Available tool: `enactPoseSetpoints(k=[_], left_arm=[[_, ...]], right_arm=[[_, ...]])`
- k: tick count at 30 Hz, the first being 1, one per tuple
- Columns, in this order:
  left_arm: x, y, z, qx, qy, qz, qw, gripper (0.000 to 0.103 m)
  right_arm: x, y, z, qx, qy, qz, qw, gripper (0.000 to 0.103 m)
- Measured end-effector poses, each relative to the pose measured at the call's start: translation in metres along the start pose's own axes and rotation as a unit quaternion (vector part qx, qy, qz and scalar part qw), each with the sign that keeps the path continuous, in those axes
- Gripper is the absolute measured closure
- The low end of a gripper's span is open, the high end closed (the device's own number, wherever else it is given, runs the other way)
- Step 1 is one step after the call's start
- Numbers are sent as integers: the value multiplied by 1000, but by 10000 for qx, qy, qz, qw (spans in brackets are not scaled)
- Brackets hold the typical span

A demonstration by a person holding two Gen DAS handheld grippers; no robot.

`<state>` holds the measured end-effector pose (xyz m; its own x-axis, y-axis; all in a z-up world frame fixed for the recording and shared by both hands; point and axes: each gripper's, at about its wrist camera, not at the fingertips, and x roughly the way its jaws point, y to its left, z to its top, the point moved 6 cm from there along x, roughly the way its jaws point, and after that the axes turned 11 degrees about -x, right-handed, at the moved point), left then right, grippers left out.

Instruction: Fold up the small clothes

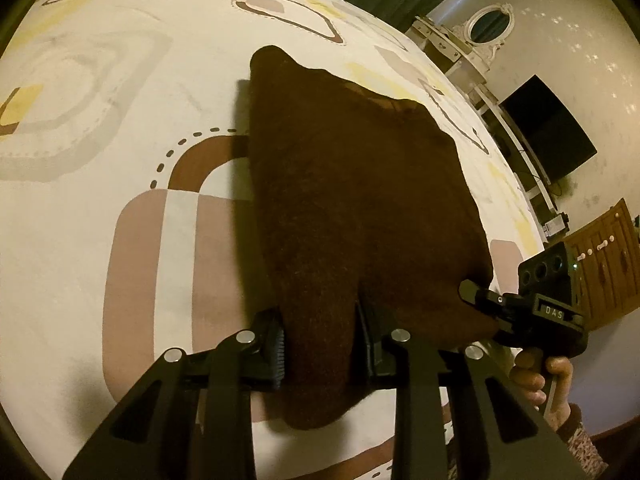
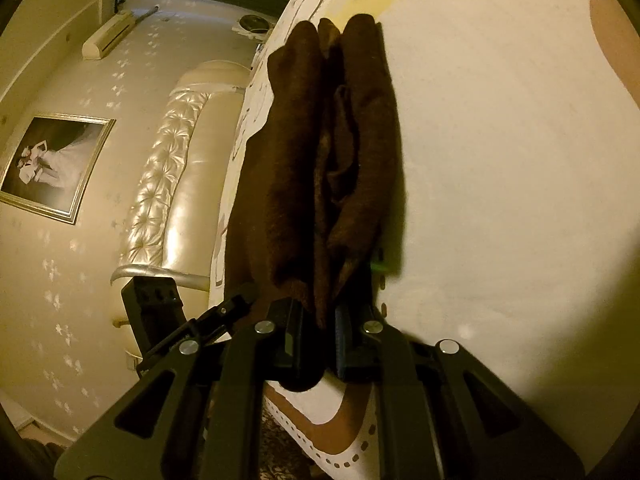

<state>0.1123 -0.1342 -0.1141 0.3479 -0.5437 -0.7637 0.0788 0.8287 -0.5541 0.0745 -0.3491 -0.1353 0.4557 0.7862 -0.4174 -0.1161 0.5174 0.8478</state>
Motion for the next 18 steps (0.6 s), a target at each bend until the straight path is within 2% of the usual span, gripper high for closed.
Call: enactPoseSetpoints(k=[14,18], left_arm=[[-5,-3,-4,-47,8,5,10000,75],[-7,-1,-4,-210,38,-59,9998,75]], right_arm=[[-1,0,0,-71,13,-50,10000,92],[-1,-7,0,43,-3,-14,10000,92]])
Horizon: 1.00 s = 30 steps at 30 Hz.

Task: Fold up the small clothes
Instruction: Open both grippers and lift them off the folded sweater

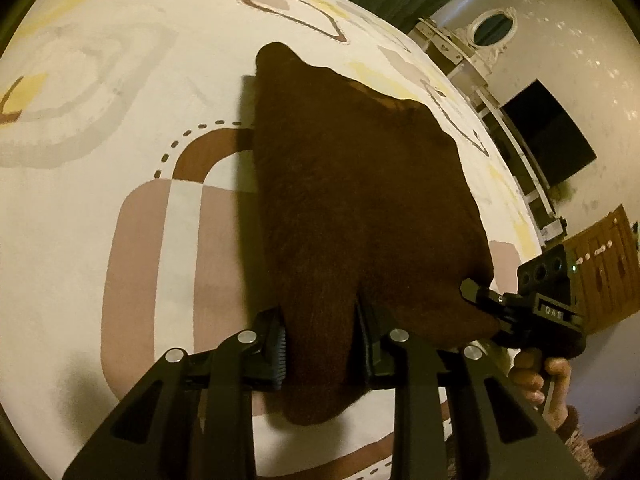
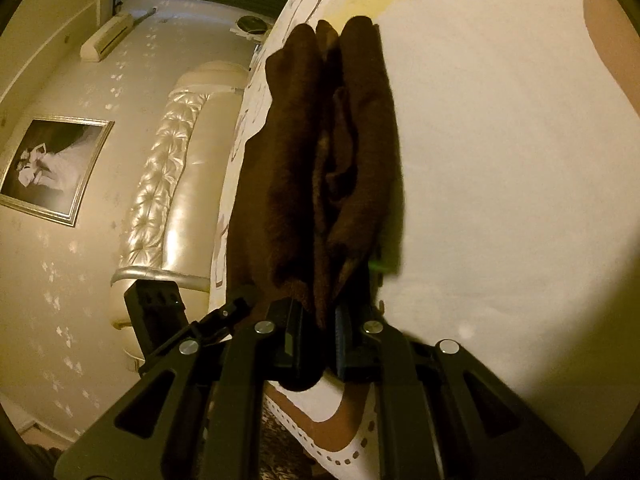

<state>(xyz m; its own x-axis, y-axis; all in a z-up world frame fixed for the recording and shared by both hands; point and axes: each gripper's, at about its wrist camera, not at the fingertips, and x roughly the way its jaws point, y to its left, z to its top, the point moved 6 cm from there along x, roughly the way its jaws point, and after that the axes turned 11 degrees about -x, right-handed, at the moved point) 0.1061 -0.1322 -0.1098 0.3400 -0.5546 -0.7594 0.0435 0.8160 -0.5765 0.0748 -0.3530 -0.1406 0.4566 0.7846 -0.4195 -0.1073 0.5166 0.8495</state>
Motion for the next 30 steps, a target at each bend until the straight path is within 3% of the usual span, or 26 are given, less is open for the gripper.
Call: enactPoseSetpoints(k=[8,14,21,30], left_arm=[[-4,-1,-7,59,-4,21,10000,75],[-4,2,-9,119,-83,79,9999,60],[0,-5,-18,307,-153,72,9994,32],[-9,-8,-38,423,-281,606,9969,24]], right_arm=[[-6,-6,-2,12,-7,-110,9999,92],[-16,-4,-5,127,-22,-133,9998,85],[-33,-8,-14,257,-77,-257,9993,78],[-45,-2,-25,222,-180,-471,9985,59]])
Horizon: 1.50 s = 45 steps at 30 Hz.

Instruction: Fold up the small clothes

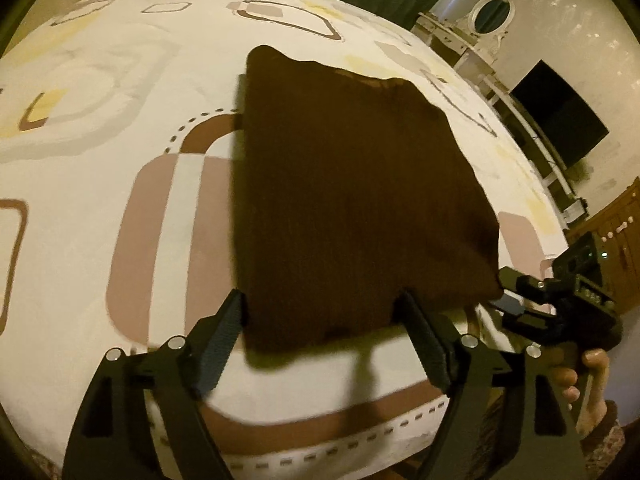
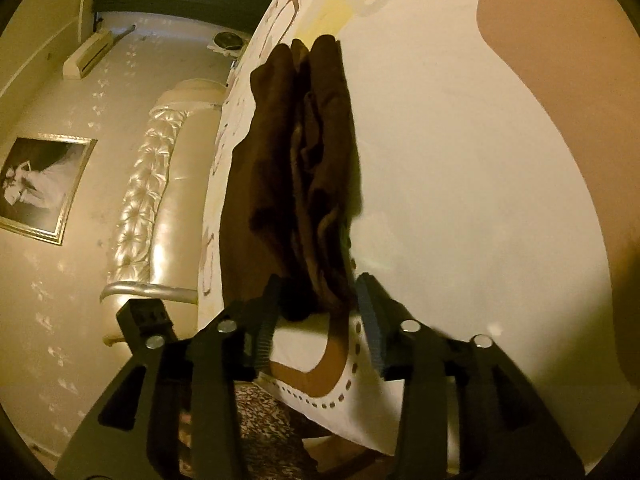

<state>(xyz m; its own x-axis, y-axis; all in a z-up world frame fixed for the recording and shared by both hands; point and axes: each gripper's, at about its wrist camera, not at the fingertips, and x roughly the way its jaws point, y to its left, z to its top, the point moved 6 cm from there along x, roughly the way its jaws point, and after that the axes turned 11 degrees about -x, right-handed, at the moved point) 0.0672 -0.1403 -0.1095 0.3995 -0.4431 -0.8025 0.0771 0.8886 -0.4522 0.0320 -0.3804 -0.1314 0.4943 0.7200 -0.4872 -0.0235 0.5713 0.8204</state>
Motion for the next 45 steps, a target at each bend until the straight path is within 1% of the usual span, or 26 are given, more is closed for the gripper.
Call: enactPoseSetpoints(k=[2,6,10,14,17,22,24,25,28,31,35,37,38,40,43,45], left_arm=[[-4,0,-5,16,-56,85,9999,24],[-11,-1,-15,112,-218,395,9989,23],[-20,-4,-24,202,-308,556,9978,22],[-29,-5,-30,289,-452,706,9961,20],[-35,-6,-34,381,-556,846,9941,18],[-45,-4,-41,427,-648,962,9923,18],[-50,-2,-42,382,-694,1002,9918,18],[-53,0,-43,353,-724,1019,9915,18],[-60,4,-43,245,-845,1098,9901,18],[-69,6,-44,134,-1017,1151,9880,18],[-75,8,-43,28,-1175,1192,9859,18],[-75,9,-42,8,-1148,1189,9862,18],[-75,10,-42,-1,-1152,1209,9860,18],[-75,11,-41,3,-1167,1234,9855,18],[-73,11,-42,16,-1143,1274,9852,18],[-73,9,-42,63,-1145,1281,9851,18]], right_arm=[[-2,5,-4,-140,7,-123,9998,54],[-4,15,-13,-305,13,-340,9990,43],[-5,26,-26,-431,44,-561,9975,34],[-8,30,-37,-487,34,-810,9955,31],[-10,35,-44,-672,48,-1086,9918,30],[-12,44,-54,-1087,61,-1628,9806,27],[-13,48,-59,-1354,85,-1974,9709,27],[-14,51,-61,-1516,76,-2233,9629,27],[-19,56,-65,-1736,-139,-2752,9455,26],[-19,57,-67,-1869,-282,-3075,9326,26],[-18,63,-70,-2204,-407,-3343,9154,25],[-17,65,-71,-2320,-426,-3382,9110,24],[-17,65,-70,-2323,-442,-3386,9107,24],[-18,65,-69,-2281,-476,-3365,9124,23],[-21,63,-66,-2244,-512,-3401,9118,22],[-22,60,-64,-2182,-519,-3382,9139,22]])
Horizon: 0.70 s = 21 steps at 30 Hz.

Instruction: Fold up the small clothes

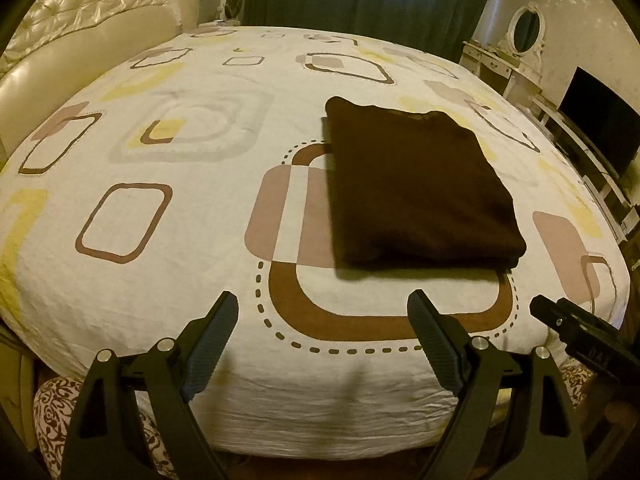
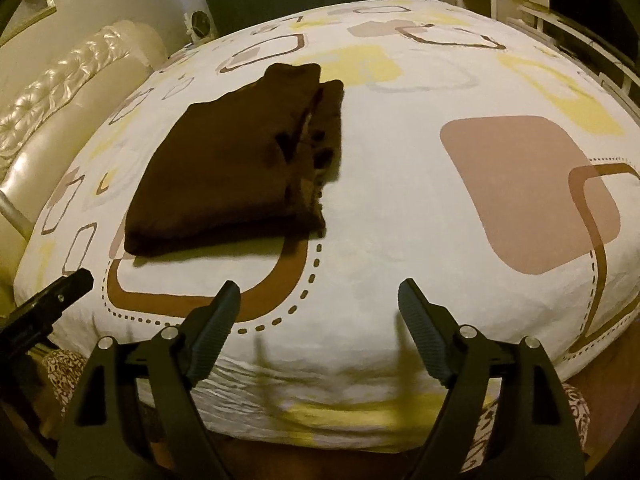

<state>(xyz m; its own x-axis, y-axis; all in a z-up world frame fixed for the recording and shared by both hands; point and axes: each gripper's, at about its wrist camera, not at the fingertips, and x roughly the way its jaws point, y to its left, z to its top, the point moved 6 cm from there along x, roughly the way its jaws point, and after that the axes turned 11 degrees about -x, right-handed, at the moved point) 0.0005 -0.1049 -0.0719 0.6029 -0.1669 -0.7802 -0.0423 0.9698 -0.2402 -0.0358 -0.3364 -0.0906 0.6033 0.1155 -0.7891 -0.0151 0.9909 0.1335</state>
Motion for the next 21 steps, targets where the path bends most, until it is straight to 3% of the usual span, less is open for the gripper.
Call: enactPoseSetpoints(k=[21], left_arm=[[2,-4,-8,196,58,177,9996,18]], right_arm=[[9,-8,-5,151,95,25,9998,22]])
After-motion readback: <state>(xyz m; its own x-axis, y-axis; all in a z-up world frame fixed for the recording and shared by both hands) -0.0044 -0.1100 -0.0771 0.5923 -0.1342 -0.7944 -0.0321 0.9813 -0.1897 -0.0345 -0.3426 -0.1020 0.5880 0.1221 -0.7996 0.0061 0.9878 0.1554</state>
